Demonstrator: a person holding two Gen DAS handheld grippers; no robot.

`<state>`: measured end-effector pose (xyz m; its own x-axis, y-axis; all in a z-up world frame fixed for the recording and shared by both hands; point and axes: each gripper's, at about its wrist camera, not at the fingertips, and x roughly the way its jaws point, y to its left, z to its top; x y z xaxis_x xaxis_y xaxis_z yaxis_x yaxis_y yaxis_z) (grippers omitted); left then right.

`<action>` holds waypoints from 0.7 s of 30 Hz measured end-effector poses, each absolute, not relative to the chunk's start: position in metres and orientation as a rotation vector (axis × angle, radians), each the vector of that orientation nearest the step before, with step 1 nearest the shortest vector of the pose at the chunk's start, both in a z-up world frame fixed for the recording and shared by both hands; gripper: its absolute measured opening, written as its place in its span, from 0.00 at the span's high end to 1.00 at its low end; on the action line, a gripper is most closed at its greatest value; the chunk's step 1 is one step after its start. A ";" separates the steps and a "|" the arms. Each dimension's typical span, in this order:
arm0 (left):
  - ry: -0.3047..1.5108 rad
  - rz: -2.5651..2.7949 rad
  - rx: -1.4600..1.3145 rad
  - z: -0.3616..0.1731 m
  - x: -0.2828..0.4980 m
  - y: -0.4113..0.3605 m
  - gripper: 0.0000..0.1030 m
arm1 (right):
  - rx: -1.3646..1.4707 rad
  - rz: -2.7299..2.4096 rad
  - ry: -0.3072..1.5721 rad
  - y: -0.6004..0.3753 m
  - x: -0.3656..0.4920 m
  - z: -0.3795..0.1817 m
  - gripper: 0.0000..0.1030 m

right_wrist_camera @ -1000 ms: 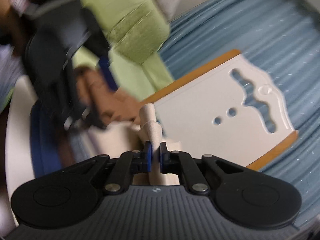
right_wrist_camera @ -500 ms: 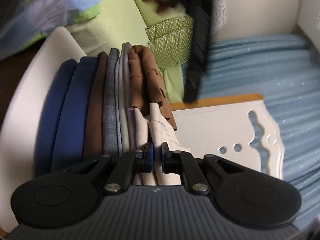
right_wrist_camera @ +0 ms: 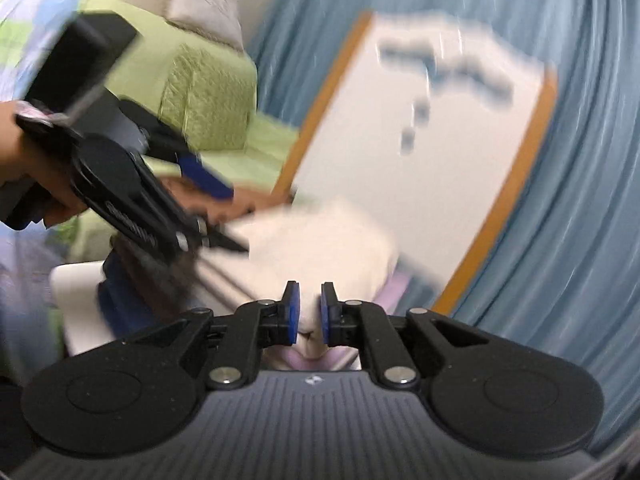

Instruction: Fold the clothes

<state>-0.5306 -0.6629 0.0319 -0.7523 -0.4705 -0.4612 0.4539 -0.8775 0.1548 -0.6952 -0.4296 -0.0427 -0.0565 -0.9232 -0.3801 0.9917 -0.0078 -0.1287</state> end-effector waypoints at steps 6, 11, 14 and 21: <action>-0.085 -2.508 0.652 0.040 -0.526 -0.656 0.30 | 0.309 -1.614 0.344 -0.418 -0.699 -0.030 0.80; -0.061 -2.498 0.573 0.045 -0.503 -0.639 0.25 | 0.355 -1.672 0.244 -0.374 -0.690 -0.035 0.68; 0.002 -2.486 0.518 0.042 -0.476 -0.617 0.22 | 0.408 -1.700 0.206 -0.350 -0.677 -0.045 0.52; 0.151 -2.397 0.500 0.012 -0.426 -0.574 0.01 | 0.549 -1.779 0.152 -0.328 -0.640 -0.074 0.01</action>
